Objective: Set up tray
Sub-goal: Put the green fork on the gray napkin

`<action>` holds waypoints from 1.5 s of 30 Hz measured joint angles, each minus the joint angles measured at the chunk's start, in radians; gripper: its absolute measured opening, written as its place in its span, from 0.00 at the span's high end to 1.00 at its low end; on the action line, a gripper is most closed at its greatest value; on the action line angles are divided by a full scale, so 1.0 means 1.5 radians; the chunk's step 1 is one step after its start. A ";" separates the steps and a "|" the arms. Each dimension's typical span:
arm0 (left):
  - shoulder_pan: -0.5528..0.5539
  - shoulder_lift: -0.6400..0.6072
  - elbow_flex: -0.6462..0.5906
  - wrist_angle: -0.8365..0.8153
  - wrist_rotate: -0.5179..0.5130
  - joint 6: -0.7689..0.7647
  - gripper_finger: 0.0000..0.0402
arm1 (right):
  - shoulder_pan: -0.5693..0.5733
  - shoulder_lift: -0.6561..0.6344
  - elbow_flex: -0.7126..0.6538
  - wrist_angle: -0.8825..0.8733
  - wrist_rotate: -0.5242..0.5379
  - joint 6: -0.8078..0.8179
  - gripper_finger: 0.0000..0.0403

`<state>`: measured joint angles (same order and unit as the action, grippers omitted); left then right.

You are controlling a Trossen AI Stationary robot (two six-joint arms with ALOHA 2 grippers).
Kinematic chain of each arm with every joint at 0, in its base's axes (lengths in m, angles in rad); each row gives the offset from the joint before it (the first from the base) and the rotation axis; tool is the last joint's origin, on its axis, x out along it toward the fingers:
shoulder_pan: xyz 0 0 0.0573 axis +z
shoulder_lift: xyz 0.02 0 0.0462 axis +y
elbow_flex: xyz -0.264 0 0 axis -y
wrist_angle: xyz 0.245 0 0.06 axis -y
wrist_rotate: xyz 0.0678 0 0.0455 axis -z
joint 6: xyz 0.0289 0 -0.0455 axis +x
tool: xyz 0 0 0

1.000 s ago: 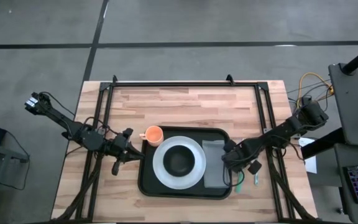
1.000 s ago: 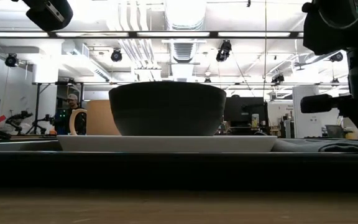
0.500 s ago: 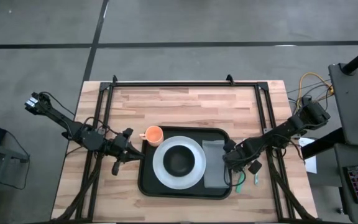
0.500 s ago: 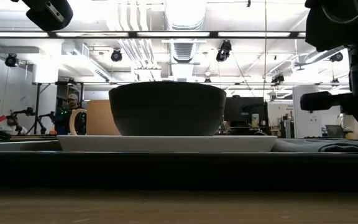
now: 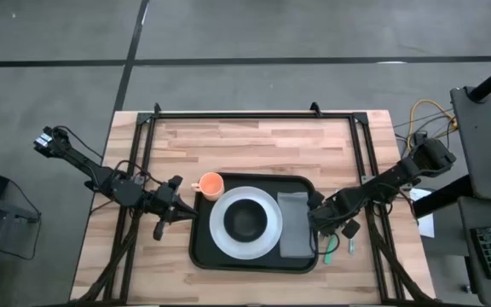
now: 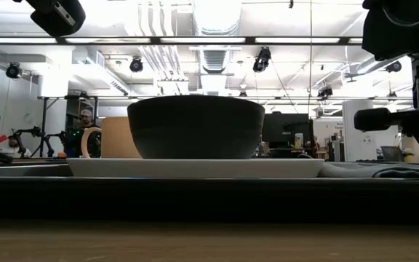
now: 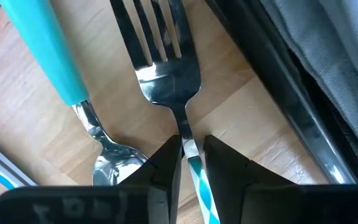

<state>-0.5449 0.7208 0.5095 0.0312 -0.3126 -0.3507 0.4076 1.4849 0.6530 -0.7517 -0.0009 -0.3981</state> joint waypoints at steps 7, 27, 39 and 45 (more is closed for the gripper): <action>0.000 0.000 0.000 0.000 0.000 0.000 0.94 | -0.001 0.002 0.007 -0.007 0.007 0.020 0.96; 0.000 0.003 0.000 -0.001 0.000 0.000 0.94 | -0.002 -0.119 0.072 -0.142 0.131 0.120 0.97; 0.000 0.003 0.000 -0.003 0.000 0.000 0.94 | -0.026 -0.063 0.343 -0.237 0.212 0.568 0.97; 0.000 0.003 0.000 -0.004 0.000 -0.019 0.94 | -0.028 -0.018 0.470 -0.282 0.246 0.800 0.97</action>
<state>-0.5449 0.7246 0.5095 0.0255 -0.3126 -0.3786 0.3662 1.4581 1.3584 -1.1751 0.3680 0.8019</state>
